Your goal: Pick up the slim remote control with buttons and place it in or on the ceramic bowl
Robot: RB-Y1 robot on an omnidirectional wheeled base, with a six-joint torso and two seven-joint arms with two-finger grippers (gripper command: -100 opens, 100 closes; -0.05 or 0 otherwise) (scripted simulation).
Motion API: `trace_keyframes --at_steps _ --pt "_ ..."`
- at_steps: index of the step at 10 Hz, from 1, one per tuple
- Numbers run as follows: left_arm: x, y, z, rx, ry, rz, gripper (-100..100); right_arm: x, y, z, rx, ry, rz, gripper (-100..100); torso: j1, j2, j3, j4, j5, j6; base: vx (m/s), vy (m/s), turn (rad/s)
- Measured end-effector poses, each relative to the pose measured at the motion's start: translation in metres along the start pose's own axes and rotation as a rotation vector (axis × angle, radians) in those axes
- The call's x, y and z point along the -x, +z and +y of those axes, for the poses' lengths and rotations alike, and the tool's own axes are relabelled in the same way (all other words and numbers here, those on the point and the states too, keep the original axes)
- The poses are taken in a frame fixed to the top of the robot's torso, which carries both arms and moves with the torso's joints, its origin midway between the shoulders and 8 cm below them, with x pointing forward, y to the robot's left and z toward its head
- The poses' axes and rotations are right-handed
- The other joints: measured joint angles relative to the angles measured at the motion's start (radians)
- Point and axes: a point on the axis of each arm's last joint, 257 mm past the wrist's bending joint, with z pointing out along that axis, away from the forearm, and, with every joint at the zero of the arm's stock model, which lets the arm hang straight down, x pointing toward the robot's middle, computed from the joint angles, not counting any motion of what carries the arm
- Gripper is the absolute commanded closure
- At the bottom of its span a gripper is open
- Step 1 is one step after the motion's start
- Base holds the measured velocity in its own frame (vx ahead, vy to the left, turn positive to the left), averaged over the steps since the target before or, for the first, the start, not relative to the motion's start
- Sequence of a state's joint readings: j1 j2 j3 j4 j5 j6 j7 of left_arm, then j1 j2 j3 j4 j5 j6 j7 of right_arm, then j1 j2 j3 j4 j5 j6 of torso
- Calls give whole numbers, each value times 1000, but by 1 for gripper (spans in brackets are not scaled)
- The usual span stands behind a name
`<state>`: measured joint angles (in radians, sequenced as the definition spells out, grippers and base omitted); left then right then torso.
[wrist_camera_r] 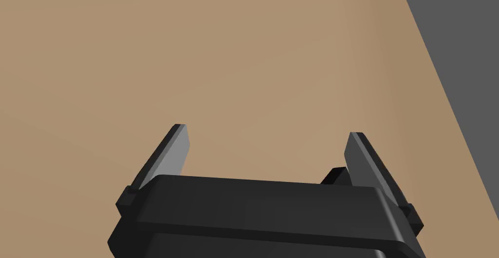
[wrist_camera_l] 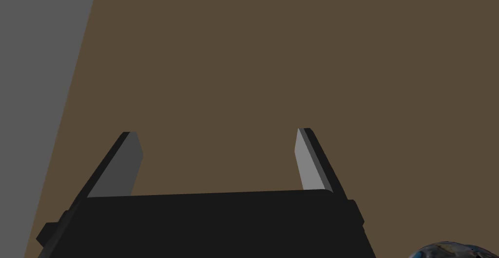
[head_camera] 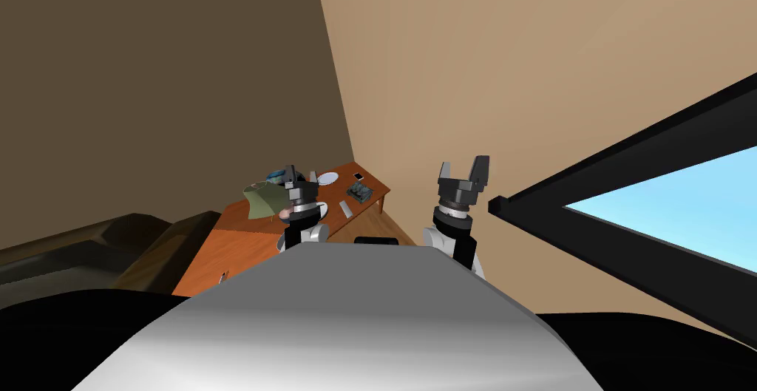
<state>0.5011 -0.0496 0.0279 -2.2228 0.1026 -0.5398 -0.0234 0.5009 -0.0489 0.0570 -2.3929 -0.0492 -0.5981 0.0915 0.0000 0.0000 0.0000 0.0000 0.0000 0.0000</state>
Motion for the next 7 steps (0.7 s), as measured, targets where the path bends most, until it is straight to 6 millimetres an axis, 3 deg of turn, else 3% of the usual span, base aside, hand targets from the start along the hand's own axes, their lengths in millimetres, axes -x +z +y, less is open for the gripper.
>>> trace_keyframes --at_steps 4,7 --pt "-12 4 23 63 4 67 -100 0 0 0 0 0 0 0 3 4 2 1 1 0 -57 28 -62" --pt "-23 7 56 157 11 115 -100 0 0 0 0 0 0 0 3 5 3 1 1 0 -79 45 -83"
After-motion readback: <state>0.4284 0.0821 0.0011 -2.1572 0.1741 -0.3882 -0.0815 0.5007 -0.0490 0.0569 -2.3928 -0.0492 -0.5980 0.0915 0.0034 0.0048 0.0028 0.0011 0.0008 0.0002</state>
